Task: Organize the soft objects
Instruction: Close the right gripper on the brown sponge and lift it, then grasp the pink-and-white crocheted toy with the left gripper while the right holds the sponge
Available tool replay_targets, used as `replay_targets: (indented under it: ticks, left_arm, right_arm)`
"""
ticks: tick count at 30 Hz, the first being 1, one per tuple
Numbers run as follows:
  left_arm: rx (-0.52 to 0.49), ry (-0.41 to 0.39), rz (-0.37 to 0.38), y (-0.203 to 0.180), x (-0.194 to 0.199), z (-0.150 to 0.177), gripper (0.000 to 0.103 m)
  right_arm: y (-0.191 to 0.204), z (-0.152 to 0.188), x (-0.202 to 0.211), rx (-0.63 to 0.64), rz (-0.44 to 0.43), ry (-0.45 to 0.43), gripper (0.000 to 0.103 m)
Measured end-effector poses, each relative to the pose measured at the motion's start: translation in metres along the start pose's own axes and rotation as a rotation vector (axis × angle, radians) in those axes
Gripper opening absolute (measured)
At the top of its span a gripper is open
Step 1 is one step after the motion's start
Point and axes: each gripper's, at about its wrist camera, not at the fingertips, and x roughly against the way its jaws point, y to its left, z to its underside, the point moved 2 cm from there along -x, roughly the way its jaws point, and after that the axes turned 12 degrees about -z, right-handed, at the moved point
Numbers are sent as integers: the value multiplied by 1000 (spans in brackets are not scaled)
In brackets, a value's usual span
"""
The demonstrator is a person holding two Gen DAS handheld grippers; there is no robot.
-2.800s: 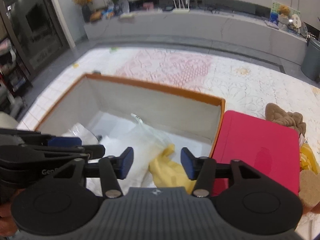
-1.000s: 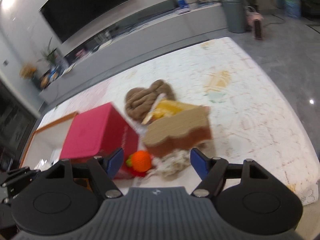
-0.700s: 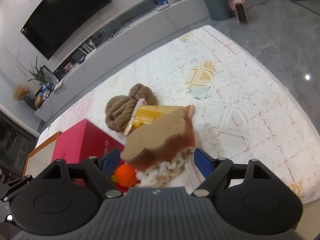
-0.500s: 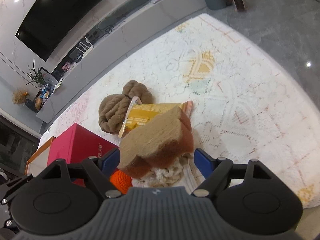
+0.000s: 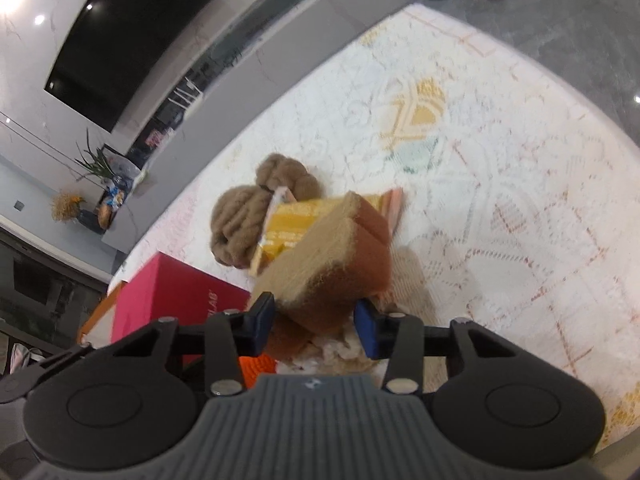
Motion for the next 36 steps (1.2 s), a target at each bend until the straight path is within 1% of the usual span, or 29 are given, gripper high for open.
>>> replay_targets:
  ticks: [5, 7, 9, 11, 16, 18, 20, 21, 22, 25, 29, 30, 31, 32, 33, 34, 36]
  left_arm:
    - [1, -9, 4, 3, 8, 2, 57]
    - [3, -8, 11, 4, 11, 2, 57]
    - [0, -11, 13, 5, 14, 1, 57]
    - [-11, -16, 12, 4, 15, 1, 57]
    - [-84, -20, 50, -13, 10, 4, 57]
    - [-114, -10, 63, -21, 4, 6, 57]
    - [-140, 7, 72, -29, -4, 8, 57]
    - [-153, 9, 76, -31, -7, 10, 57]
    - [-169, 4, 84, -35, -10, 11, 57]
    - [-209, 7, 94, -42, -21, 14, 57]
    - [-227, 23, 86, -47, -36, 16, 57]
    - [-229, 26, 89, -47, -38, 16, 58]
    - [-233, 28, 92, -48, -41, 16, 60]
    - [-238, 28, 93, -49, -44, 17, 61]
    - [-244, 28, 92, -50, -47, 18, 62]
    - [-251, 30, 86, -51, -48, 18, 62]
    - [-265, 34, 61, -54, -54, 19, 63]
  right_arm:
    - [15, -1, 22, 85, 6, -73, 39]
    - [20, -3, 36, 117, 12, -86, 39]
    - [25, -4, 53, 155, 38, -96, 39]
    - [29, -4, 70, 196, 86, -100, 39]
    - [35, 4, 97, 358, 294, -63, 39]
    - [31, 6, 96, 400, 347, -23, 39]
    - [25, 7, 87, 411, 356, 22, 37]
    - [22, 8, 80, 407, 358, 51, 29]
    - [19, 9, 74, 404, 359, 67, 27]
    - [12, 12, 58, 393, 343, 94, 27]
    - [1, 16, 44, 365, 347, 117, 29]
    - [-2, 16, 44, 357, 348, 117, 32]
    - [-4, 15, 44, 346, 346, 111, 43]
    - [-5, 16, 45, 337, 343, 103, 47]
    - [-6, 15, 46, 323, 337, 93, 57]
    - [-7, 15, 46, 309, 328, 89, 63]
    - [-8, 15, 43, 279, 296, 98, 67]
